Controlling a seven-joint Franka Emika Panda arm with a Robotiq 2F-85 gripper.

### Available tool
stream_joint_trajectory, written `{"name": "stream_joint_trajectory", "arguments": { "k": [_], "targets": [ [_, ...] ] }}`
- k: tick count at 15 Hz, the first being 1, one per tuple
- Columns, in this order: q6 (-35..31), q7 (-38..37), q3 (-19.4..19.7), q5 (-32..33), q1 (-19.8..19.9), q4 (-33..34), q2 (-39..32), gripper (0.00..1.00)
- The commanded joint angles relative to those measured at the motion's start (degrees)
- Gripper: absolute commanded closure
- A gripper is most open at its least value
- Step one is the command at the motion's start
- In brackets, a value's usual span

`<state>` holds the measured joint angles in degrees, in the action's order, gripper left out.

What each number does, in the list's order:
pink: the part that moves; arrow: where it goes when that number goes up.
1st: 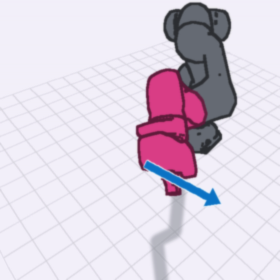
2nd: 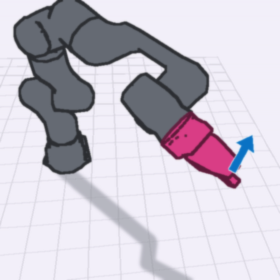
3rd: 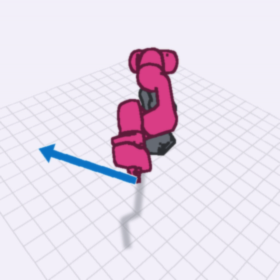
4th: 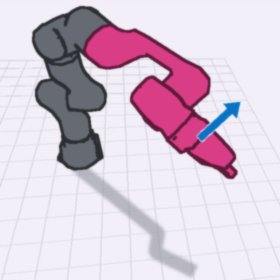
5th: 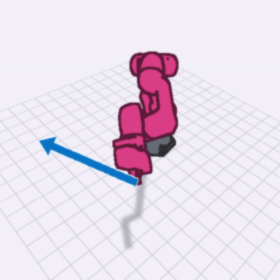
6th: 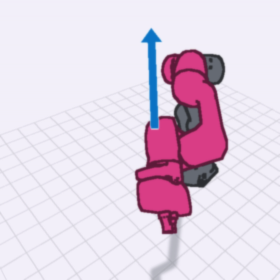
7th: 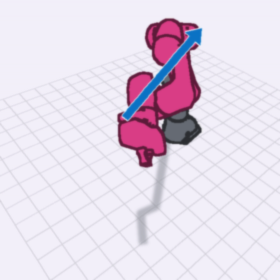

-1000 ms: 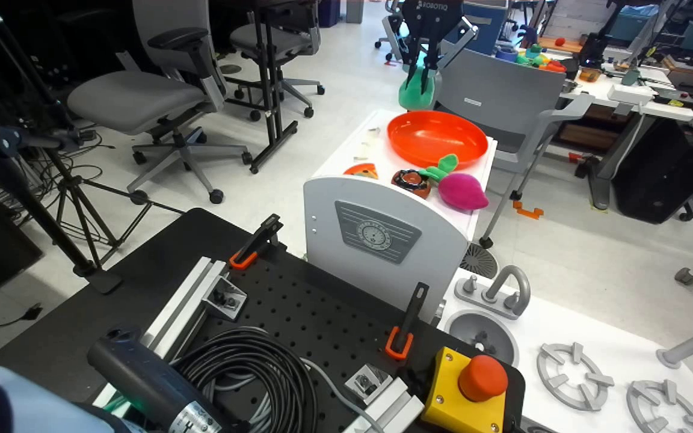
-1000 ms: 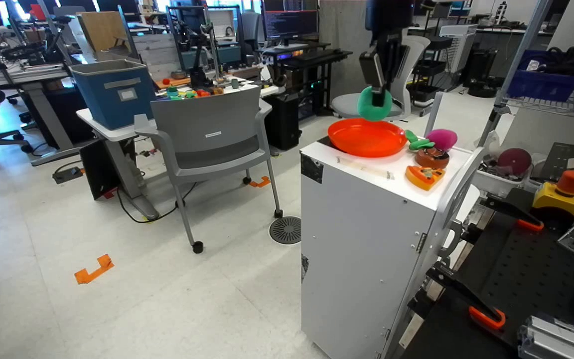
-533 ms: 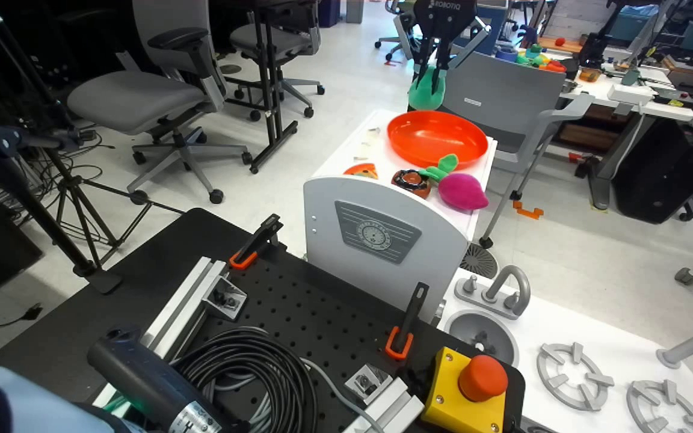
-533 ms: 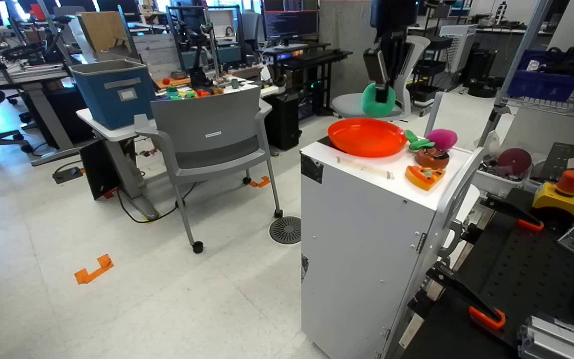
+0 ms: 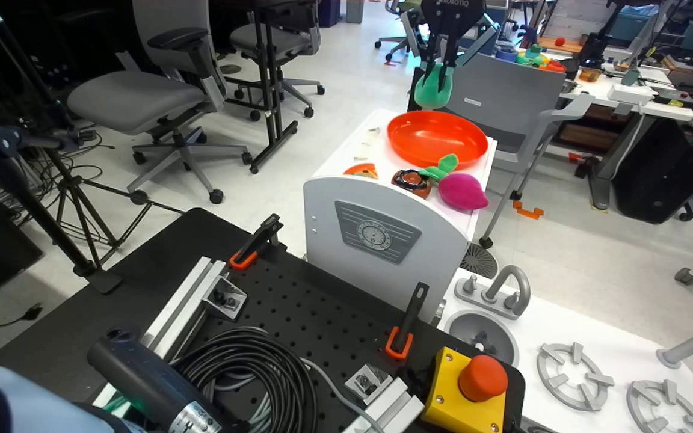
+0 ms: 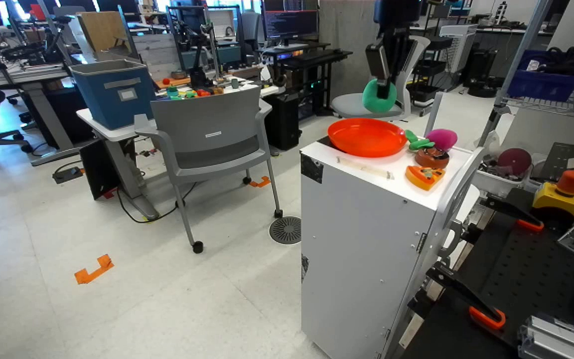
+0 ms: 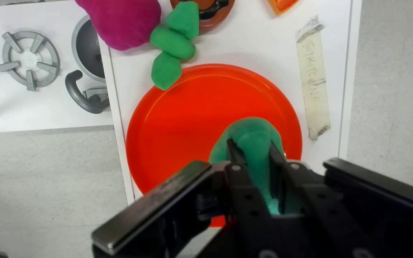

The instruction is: Put the green object on the orange plate

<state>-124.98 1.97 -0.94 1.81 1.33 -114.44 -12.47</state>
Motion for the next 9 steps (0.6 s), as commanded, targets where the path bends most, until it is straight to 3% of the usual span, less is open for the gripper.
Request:
{"name": "stream_joint_trajectory", "arguments": {
  "k": [1,4,6,7,9],
  "targets": [
    [-1.6,0.2,0.3,-1.2,-0.1,-1.6,1.6,0.95],
    [-1.7,0.1,0.3,-1.2,-0.2,-1.6,1.7,0.90],
    [-1.7,0.1,0.3,-1.2,-0.1,-1.6,1.7,0.79],
    [-1.6,0.2,0.3,-1.3,-0.1,-1.6,1.6,0.56],
    [-1.5,0.2,0.3,-1.5,-0.1,-1.6,1.7,0.51]
  ]
}}
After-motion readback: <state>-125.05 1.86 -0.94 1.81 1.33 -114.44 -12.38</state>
